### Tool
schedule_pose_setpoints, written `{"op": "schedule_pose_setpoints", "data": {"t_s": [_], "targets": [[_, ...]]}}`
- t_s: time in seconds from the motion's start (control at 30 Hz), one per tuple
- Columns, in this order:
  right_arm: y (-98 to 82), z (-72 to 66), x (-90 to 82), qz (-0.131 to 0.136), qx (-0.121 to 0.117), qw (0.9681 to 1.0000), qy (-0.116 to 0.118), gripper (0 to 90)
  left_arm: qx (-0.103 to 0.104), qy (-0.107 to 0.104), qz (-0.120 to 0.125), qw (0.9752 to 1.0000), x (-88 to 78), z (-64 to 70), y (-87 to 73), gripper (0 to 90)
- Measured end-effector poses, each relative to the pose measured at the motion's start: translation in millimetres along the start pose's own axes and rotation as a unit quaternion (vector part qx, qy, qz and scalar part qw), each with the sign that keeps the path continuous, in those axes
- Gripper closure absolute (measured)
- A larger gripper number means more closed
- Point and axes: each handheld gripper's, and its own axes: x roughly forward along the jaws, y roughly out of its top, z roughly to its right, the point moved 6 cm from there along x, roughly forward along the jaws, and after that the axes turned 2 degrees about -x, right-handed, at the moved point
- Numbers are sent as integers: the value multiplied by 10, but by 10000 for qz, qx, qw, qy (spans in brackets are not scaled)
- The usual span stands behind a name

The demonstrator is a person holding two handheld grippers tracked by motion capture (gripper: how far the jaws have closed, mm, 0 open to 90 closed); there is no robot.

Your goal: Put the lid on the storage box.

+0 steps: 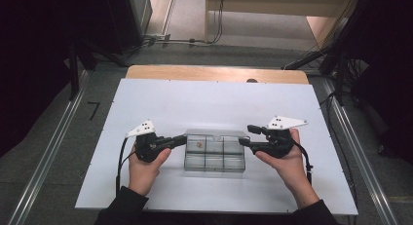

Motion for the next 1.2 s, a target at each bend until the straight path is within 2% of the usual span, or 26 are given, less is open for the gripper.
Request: {"op": "schedule_pose_setpoints", "data": {"t_s": [0.33, 0.47, 0.53, 0.57, 0.63, 0.67, 0.8, 0.97, 1.2], "targets": [[-104, 31, -163, -15, 88, 9999, 52, 390, 22, 8, -17, 10000, 12, 6, -9, 900], [-169, 51, -226, 43, 249, 9996, 139, 499, 32, 6, -21, 10000, 17, 9, -12, 900], [-232, 52, -225, -10, 416, 9989, 197, 606, 31, 0, -18, 10000, 18, 10, -12, 900], [-232, 52, -225, -10, 416, 9989, 197, 606, 31, 0, -18, 10000, 18, 10, -12, 900], [-276, 39, -195, -152, 495, 9983, 264, 692, 38, -8, -16, 10000, 19, 14, -13, 900], [-276, 39, -195, -152, 495, 9983, 264, 692, 47, -8, -17, 10000, 19, 16, -13, 900], [-294, 6, -151, -268, 580, 9974, 337, 806, 45, -16, -16, 10000, 12, 18, -18, 900], [-270, -52, -135, -215, 599, 9966, 525, 879, 65, -18, -30, 10000, 2, 18, -23, 900], [-227, -78, -144, -77, 529, 9974, 493, 881, 61, -19, -26, 10000, -7, 27, -32, 900]]}}
